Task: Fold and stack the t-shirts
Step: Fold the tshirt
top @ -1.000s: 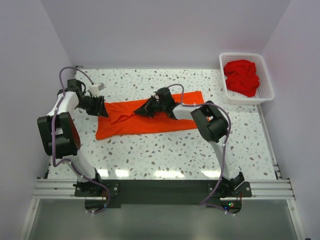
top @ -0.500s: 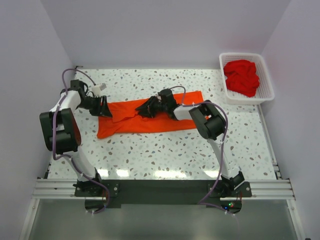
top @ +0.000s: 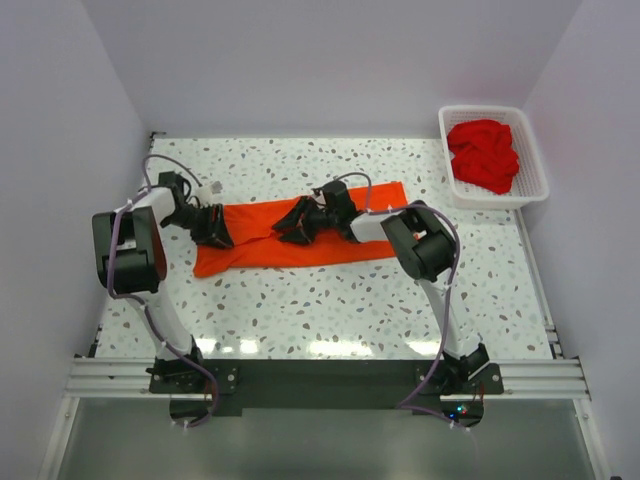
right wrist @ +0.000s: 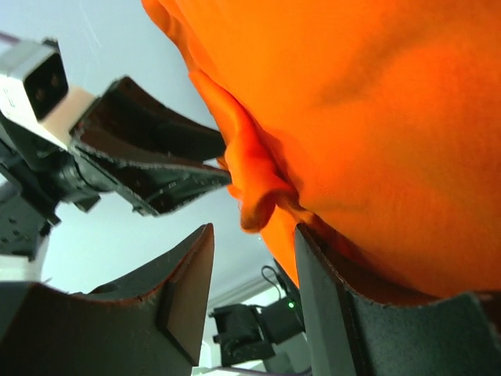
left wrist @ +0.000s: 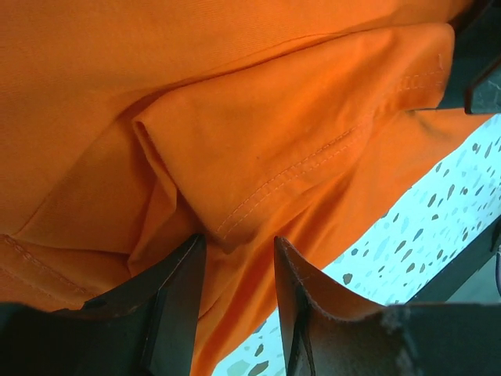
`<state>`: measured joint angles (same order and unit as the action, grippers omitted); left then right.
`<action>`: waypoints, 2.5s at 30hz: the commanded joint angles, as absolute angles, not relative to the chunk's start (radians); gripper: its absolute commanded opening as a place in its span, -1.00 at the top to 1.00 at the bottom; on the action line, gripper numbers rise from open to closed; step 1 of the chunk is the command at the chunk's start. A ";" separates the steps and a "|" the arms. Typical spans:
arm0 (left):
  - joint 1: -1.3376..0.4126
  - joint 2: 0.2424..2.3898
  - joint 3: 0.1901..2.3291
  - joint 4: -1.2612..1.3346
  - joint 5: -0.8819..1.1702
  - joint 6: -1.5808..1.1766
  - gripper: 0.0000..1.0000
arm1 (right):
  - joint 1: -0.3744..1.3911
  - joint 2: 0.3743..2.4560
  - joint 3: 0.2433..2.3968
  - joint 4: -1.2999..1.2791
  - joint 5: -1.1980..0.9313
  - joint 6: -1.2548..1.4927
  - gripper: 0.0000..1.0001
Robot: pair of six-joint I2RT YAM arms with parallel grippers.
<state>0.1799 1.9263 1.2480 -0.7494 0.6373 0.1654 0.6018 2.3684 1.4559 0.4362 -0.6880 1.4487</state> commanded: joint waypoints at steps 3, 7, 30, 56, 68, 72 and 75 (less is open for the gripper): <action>0.178 1.954 1.261 -0.710 0.640 0.133 0.13 | 0.604 2.273 1.419 0.345 -0.730 1.330 0.00; 0.178 1.973 1.290 -0.712 0.690 0.130 0.27 | 0.604 2.250 1.472 0.167 -0.738 1.113 0.01; 0.308 1.864 1.378 -0.986 0.762 0.507 -0.23 | 0.554 2.160 1.696 -0.380 -0.903 0.446 0.03; 0.267 1.830 1.138 -0.980 0.543 0.762 0.31 | 0.242 2.163 1.651 -1.008 -0.120 -0.439 0.21; 0.318 1.873 1.224 -1.002 0.258 0.759 1.00 | 0.242 2.158 1.554 -0.974 0.016 -0.509 0.24; 0.308 1.894 1.264 -1.045 0.314 0.761 0.58 | 0.261 2.128 1.633 -1.099 -0.139 -0.534 0.14; 0.310 1.864 1.320 -1.080 0.372 0.747 0.28 | 0.256 2.083 1.748 -1.216 -0.318 -0.564 0.09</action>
<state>0.3000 1.8923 1.2377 -1.0451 0.3614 0.7448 0.2615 2.1269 1.6321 -1.0786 -0.1474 -0.5064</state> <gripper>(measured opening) 0.331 0.449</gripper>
